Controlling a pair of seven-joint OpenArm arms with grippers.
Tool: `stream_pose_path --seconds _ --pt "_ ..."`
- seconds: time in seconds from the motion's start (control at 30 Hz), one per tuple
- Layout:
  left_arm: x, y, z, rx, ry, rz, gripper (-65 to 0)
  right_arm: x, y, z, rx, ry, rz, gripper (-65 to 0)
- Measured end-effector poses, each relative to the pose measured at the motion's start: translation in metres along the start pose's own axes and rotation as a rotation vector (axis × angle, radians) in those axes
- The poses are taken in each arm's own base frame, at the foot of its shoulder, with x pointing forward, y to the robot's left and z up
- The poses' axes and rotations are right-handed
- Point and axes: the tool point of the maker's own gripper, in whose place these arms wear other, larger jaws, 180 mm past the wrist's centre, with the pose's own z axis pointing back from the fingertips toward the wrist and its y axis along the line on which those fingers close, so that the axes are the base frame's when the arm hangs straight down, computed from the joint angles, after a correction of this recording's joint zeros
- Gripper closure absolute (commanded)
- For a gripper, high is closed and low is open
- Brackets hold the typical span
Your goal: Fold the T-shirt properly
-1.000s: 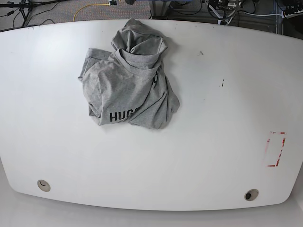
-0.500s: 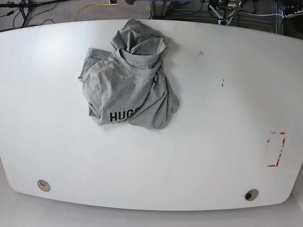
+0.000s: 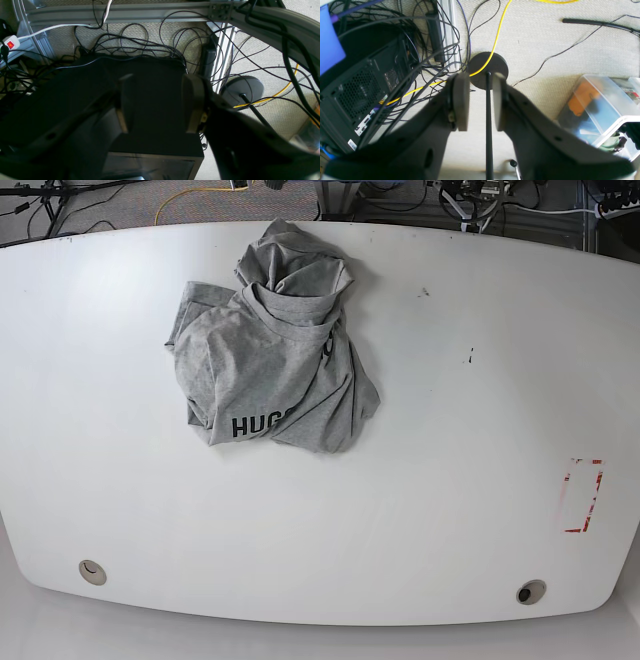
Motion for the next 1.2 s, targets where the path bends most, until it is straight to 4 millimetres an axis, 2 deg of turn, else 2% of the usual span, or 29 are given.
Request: stream_pose_path --seconds 0.43,1.2 --pt "0.0011 0.0002 0.0003 0.000 -0.006 -0.004 -27.5 -0.0065 0.0004 0.0011 0.000 0.011 -0.007 -14.9" --pt "0.0022 0.0006 0.0002 0.002 -0.008 0.001 -27.6 -0.0053 0.0028 0.0009 0.004 0.007 -0.003 -14.8"
